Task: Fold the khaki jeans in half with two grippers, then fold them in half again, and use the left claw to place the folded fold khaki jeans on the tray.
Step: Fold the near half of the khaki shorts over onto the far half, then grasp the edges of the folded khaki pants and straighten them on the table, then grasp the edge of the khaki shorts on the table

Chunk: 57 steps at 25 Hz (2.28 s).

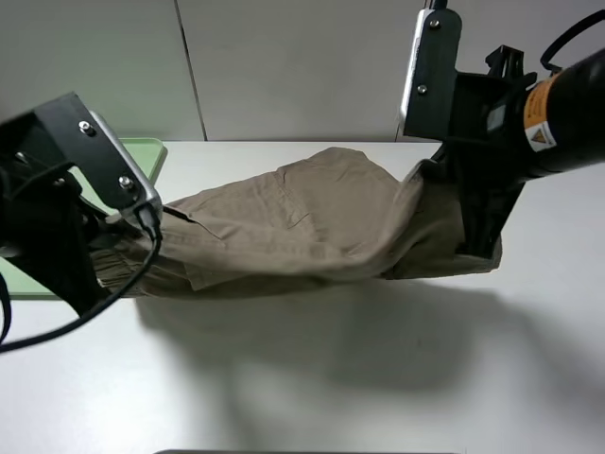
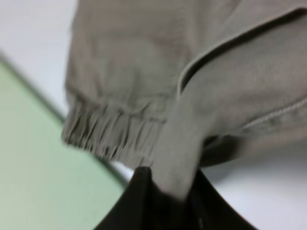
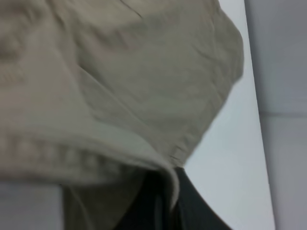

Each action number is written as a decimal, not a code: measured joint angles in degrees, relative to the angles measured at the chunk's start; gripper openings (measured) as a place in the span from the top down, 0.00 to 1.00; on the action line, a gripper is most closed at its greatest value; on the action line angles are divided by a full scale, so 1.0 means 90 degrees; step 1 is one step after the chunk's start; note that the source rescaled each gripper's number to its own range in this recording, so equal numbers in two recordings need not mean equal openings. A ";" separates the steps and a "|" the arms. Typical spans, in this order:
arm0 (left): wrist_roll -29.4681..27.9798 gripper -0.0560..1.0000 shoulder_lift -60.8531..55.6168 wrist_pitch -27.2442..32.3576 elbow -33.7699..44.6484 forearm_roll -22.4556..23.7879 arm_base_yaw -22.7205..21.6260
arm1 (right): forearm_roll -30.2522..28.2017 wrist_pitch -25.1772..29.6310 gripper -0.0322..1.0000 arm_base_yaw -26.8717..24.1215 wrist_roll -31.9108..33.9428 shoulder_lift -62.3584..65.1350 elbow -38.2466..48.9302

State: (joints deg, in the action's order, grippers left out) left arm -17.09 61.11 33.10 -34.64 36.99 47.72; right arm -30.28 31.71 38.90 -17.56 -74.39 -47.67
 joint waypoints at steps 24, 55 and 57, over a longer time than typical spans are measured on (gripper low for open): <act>-0.0093 0.88 0.0051 -0.2154 0.0390 0.0774 -0.3482 | 0.0065 -0.3696 0.97 -0.1404 0.0627 -0.1842 -0.0219; -0.0119 0.37 0.0945 -0.1876 -0.0516 0.0382 -0.3613 | 0.0054 -0.3312 0.03 -0.1672 0.0797 -0.1756 -0.0219; -0.0119 0.37 0.0676 -0.1870 -0.0728 0.0366 -0.3613 | 0.0077 -0.3429 0.03 -0.1759 0.0978 -0.1572 -0.0219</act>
State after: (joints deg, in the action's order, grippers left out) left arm -18.16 67.19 16.27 -41.19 40.28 15.21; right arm -29.58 0.86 23.07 -8.76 -88.54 -49.64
